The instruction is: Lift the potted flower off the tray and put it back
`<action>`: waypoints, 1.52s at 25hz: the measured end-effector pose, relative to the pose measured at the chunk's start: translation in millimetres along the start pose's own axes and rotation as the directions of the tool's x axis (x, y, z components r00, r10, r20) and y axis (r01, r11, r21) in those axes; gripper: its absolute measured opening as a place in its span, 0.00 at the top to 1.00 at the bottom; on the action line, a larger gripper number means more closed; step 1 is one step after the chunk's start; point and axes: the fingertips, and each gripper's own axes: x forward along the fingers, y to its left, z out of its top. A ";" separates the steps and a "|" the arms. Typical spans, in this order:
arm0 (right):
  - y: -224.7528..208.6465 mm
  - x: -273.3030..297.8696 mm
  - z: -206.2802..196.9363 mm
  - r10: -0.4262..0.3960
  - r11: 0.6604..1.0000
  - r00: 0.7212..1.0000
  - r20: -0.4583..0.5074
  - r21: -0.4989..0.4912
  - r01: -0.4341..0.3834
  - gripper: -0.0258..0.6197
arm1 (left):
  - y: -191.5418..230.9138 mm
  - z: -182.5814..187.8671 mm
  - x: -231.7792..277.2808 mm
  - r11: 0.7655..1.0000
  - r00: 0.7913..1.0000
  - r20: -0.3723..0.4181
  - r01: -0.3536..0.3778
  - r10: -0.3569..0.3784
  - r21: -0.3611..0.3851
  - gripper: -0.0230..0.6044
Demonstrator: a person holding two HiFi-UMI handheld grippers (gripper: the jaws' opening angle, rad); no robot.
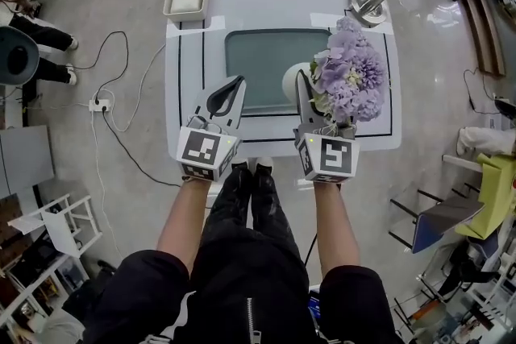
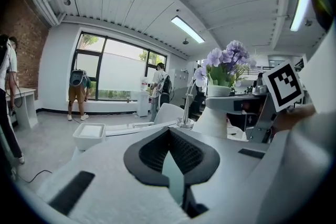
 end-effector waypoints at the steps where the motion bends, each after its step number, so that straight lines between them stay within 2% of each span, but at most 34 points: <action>1: 2.2 6.9 -1.1 0.008 1.000 1.000 -0.001 0.000 -0.008 0.58 | 7.0 -2.6 -1.4 1.000 1.000 -0.002 -0.012 0.012 -0.002 0.96; 7: 13.0 39.8 -12.7 0.039 0.999 0.999 -0.010 0.011 -0.039 0.58 | 36.4 -15.1 -11.7 0.996 0.997 -0.034 -0.069 0.068 -0.047 0.96; 12: 13.6 51.7 -25.3 0.058 0.998 0.998 -0.020 -0.003 -0.058 0.58 | 48.2 -24.2 -18.6 0.994 0.993 -0.055 -0.103 0.101 -0.024 0.96; 16: 16.3 66.5 -37.4 0.074 0.997 0.997 -0.017 -0.009 -0.074 0.58 | 58.4 -35.9 -17.6 0.994 0.993 -0.059 -0.107 0.105 -0.032 0.96; 20: 15.8 78.4 -48.4 0.081 0.997 0.997 -0.021 -0.007 -0.081 0.58 | 69.9 -38.5 -18.3 0.989 0.986 -0.080 -0.147 0.144 -0.033 0.96; 29: 13.9 101.9 -70.6 0.096 0.995 0.995 -0.033 -0.022 -0.097 0.58 | 75.9 -59.9 -19.1 0.990 0.987 -0.100 -0.133 0.128 -0.044 0.96; 38: 12.5 107.6 -84.2 0.096 0.995 0.995 -0.031 -0.023 -0.096 0.58 | 81.1 -65.0 -16.0 0.986 0.982 -0.112 -0.158 0.152 -0.045 0.96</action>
